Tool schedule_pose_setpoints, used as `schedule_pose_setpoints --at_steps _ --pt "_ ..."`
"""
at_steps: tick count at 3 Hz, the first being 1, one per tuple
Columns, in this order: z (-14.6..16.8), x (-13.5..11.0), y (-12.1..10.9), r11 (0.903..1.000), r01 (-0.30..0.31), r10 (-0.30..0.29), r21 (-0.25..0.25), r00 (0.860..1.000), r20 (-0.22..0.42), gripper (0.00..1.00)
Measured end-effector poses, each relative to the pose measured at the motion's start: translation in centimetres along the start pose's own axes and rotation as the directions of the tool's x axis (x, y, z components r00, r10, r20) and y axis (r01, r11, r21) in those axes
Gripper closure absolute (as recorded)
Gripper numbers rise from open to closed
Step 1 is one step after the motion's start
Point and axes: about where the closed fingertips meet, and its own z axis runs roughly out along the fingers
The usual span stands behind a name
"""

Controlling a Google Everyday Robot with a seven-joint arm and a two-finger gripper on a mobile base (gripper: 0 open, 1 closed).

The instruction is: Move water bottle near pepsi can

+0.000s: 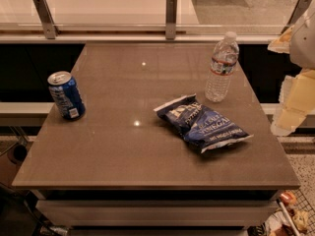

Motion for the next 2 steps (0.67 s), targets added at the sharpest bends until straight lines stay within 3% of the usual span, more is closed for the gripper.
schedule_pose_setpoints --at_steps 1,2 --pt "0.0 0.0 0.0 1.0 0.0 0.0 0.0 1.0 0.0 0.0" --pt "-0.29 0.38 -0.95 0.9994 -0.034 0.034 0.006 0.998 0.05 0.0"
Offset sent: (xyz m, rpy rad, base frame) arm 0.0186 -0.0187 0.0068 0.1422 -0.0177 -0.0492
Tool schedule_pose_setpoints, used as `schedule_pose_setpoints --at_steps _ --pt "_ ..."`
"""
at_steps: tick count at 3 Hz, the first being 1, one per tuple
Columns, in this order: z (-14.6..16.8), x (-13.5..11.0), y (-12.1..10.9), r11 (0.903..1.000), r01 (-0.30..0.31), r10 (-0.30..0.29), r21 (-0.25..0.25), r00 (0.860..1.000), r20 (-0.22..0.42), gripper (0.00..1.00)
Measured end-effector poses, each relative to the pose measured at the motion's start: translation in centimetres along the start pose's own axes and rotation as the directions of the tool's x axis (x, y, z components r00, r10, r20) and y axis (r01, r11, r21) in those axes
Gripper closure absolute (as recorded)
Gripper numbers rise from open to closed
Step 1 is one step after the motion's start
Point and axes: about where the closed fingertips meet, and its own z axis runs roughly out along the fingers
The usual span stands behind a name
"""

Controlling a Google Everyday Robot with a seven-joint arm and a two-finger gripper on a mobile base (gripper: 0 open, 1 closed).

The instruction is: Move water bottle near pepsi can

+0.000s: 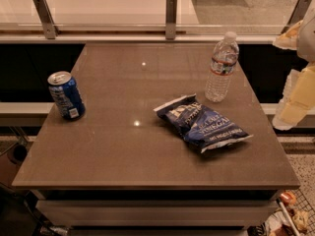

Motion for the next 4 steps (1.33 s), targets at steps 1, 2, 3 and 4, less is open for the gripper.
schedule_pose_setpoints --at_steps 1,2,3,4 --pt "0.2 1.1 -2.1 0.9976 -0.068 0.067 0.012 0.991 0.112 0.0" --pt "1.0 1.8 -4.4 0.9898 -0.142 0.134 0.012 0.954 0.268 0.0" --pt "2.0 1.6 -6.3 0.974 -0.226 0.198 0.016 0.884 0.423 0.0" --pt "3.0 0.7 -7.9 0.9565 -0.29 0.226 0.033 0.808 0.544 0.0"
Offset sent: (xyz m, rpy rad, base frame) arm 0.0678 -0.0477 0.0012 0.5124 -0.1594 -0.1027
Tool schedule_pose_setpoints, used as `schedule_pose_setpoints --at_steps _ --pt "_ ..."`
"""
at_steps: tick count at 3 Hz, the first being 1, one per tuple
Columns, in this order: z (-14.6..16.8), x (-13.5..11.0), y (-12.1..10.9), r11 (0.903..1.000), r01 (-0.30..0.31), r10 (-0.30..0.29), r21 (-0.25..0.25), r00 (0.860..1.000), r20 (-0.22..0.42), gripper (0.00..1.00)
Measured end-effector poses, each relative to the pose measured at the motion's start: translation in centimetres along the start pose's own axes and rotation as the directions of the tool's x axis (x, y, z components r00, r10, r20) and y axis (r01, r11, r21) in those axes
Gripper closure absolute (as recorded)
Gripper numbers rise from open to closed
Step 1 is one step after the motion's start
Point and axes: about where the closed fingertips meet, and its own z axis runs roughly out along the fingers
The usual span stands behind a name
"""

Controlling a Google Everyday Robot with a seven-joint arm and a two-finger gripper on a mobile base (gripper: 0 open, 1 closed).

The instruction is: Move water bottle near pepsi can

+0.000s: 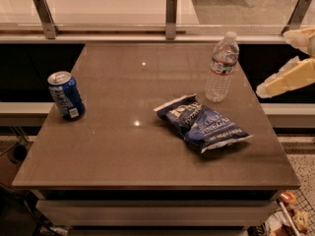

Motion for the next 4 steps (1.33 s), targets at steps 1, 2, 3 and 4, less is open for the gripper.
schedule_pose_setpoints --at_steps 1,2,3,4 --pt "1.9 -0.6 -0.8 0.9987 -0.034 0.029 0.038 0.993 0.112 0.0" --pt "4.0 -1.1 -1.1 0.9973 -0.055 0.045 0.05 0.982 0.181 0.0" --pt "6.1 -0.9 -1.7 0.9953 -0.079 0.063 0.056 0.967 0.247 0.0" --pt "7.8 -0.6 -2.5 0.9934 -0.103 0.084 0.05 0.95 0.3 0.0"
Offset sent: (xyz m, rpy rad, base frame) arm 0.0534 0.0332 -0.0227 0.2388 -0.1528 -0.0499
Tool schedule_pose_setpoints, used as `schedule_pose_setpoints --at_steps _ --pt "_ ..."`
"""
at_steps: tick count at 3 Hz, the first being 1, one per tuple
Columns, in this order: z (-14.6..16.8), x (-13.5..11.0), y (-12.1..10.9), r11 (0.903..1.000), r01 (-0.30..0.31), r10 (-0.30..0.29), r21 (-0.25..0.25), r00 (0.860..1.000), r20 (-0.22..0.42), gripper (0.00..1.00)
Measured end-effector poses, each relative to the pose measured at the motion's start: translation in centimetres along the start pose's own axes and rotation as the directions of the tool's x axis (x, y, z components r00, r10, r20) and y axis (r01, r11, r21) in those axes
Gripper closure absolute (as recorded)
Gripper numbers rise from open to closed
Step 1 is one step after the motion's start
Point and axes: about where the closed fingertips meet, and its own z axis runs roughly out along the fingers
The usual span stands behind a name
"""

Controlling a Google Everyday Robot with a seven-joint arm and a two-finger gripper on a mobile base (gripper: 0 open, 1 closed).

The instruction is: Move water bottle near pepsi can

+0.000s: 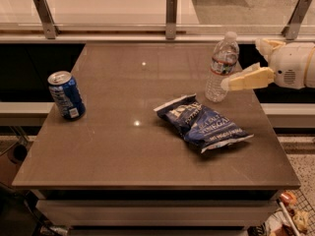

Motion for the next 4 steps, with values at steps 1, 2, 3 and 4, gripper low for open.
schedule_pose_setpoints --at_steps 1,2,3,4 --pt "1.4 0.7 -0.8 0.9996 -0.028 0.028 -0.011 0.999 0.037 0.0" --pt "2.3 1.1 -1.6 0.9985 -0.052 0.053 -0.016 0.996 0.077 0.0" --pt "2.9 0.6 -1.9 0.9984 -0.052 0.054 -0.023 0.993 0.108 0.0" --pt "3.6 -0.1 -1.6 0.9986 -0.037 0.041 -0.039 0.993 0.112 0.18"
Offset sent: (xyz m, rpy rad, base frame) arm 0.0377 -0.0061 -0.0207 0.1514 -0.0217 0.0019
